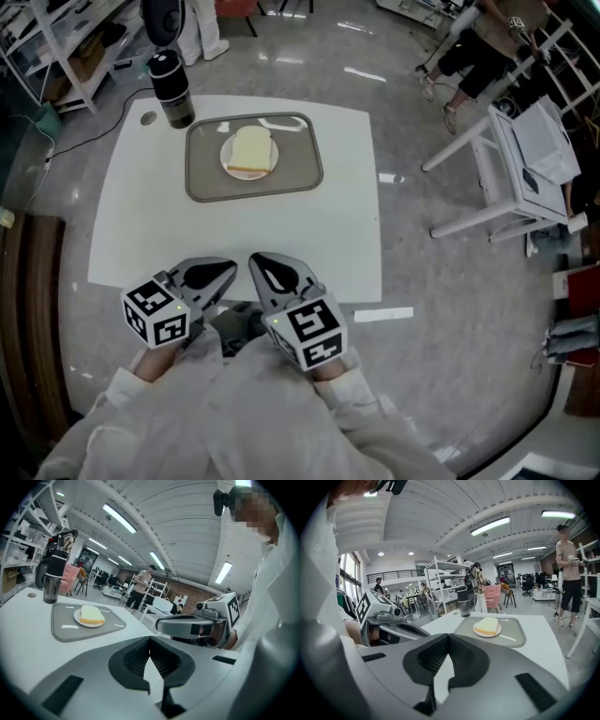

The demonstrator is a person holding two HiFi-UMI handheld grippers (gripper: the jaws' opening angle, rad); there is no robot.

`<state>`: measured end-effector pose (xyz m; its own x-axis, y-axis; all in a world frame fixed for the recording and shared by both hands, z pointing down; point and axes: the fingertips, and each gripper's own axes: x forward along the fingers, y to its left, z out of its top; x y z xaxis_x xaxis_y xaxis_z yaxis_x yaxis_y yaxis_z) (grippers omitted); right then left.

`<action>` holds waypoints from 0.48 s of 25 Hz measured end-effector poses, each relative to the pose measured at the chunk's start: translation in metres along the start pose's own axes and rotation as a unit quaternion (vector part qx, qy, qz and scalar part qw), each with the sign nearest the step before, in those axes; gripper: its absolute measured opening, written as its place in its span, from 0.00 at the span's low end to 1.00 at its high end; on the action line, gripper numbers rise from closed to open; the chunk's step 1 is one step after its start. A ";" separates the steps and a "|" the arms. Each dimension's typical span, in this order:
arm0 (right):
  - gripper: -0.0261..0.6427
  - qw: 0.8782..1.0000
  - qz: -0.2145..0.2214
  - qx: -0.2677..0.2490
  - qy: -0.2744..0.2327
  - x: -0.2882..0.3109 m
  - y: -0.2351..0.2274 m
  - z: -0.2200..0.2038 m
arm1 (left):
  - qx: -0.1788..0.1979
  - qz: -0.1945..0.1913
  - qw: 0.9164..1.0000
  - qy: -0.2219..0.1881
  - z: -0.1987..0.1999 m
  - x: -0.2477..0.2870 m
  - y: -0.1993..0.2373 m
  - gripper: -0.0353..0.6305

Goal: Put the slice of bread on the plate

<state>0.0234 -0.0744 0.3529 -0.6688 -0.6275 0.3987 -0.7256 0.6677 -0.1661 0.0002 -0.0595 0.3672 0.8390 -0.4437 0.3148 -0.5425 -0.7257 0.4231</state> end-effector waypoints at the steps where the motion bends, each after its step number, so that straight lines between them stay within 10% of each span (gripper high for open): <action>1: 0.06 1.000 0.001 0.000 0.000 0.001 0.002 0.001 | 0.003 0.004 1.000 0.000 0.000 -0.001 0.002 0.07; 12: 0.06 1.000 -0.015 0.013 0.004 0.008 0.003 0.000 | 0.009 0.010 1.000 -0.002 0.003 -0.004 0.015 0.07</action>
<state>0.0157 -0.0780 0.3556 -0.6458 -0.6435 0.4109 -0.7490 0.6383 -0.1775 -0.0112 -0.0699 0.3692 0.8277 -0.4611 0.3198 -0.5592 -0.7253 0.4015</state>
